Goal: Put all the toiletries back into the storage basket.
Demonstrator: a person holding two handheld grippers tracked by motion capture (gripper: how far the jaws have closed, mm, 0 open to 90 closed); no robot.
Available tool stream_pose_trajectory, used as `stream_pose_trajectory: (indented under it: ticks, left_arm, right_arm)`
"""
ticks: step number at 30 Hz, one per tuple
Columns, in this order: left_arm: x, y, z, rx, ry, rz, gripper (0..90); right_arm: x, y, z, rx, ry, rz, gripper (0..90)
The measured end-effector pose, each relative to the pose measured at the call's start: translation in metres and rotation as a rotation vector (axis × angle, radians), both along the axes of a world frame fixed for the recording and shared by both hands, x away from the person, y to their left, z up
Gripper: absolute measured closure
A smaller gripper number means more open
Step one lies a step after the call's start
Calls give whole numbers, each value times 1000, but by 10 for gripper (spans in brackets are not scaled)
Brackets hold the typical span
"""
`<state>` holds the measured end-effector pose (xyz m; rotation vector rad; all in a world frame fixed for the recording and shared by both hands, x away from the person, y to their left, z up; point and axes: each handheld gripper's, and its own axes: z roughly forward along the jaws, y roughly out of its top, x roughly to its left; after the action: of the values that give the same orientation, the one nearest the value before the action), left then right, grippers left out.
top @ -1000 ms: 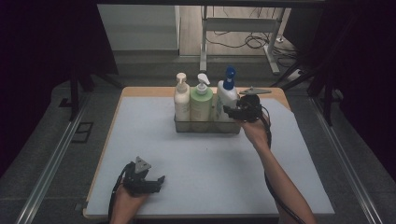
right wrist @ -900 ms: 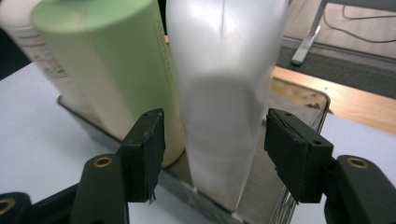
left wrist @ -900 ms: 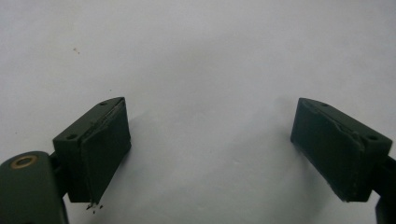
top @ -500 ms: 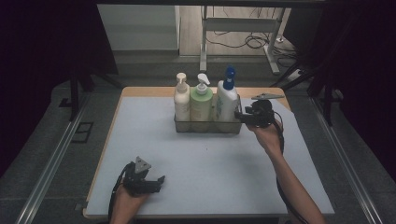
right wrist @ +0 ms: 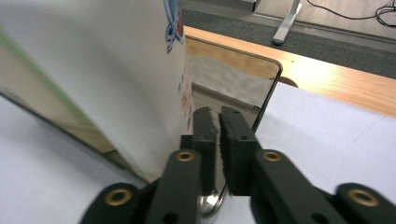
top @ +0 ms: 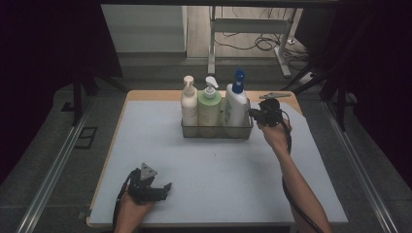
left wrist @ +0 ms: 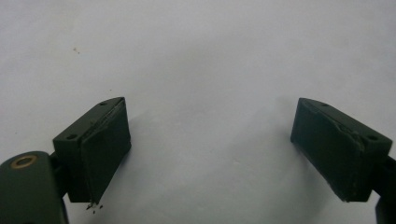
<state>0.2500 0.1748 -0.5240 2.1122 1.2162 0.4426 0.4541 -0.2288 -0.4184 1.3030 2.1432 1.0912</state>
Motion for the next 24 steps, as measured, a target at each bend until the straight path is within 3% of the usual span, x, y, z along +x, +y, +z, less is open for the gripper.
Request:
stream_pose_trajectory:
  ticks: [11,19,24]
  left_arm:
    - [0,0,0,2,0,-1,116]
    - [0,0,0,0,1,-1,116]
    - [0,0,0,0,1,-1,116]
  right_arm:
    - [25,6,-12,-1,19,-23,897]
    - [36,13,-24,-8,62,8,897]
    - [42,16,-28,16,94,38,897]
